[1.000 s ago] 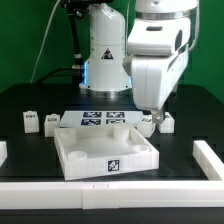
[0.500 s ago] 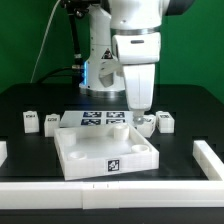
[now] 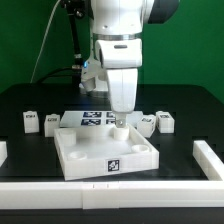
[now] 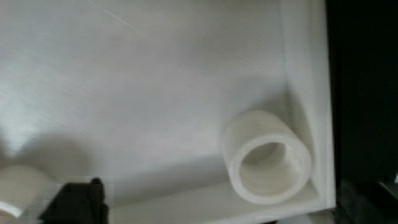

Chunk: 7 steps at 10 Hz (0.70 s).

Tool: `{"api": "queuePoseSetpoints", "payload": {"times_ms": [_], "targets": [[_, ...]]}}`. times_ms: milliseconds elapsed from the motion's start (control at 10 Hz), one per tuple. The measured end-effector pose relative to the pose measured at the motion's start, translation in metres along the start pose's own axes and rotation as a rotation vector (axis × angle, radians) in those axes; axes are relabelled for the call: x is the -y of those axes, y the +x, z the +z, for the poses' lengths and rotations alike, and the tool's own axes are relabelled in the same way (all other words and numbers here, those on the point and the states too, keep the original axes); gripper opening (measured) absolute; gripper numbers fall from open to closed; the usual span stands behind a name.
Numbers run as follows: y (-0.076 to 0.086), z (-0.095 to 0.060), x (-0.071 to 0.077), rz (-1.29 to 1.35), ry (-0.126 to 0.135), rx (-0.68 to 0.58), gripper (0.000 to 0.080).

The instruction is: Assemble one leg

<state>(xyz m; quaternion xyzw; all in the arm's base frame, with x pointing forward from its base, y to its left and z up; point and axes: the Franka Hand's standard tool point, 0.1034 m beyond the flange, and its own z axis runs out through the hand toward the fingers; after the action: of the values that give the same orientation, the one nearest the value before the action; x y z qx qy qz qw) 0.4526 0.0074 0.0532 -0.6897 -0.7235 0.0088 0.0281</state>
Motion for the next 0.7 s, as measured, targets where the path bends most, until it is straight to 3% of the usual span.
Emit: {"api": "queuePoseSetpoints", "payload": {"times_ms": [100,200,400,700], "targets": [[-0.001,0.002,0.001,-0.010,-0.002,-0.001,0.0650],[-0.008,0.013,0.007,-0.061,-0.020,-0.005,0.0650],[-0.019,0.026,0.026,-0.085,-0.002,-0.003,0.0650],[-0.027,0.042,0.038,-0.108,0.024,-0.011,0.0650]]}}
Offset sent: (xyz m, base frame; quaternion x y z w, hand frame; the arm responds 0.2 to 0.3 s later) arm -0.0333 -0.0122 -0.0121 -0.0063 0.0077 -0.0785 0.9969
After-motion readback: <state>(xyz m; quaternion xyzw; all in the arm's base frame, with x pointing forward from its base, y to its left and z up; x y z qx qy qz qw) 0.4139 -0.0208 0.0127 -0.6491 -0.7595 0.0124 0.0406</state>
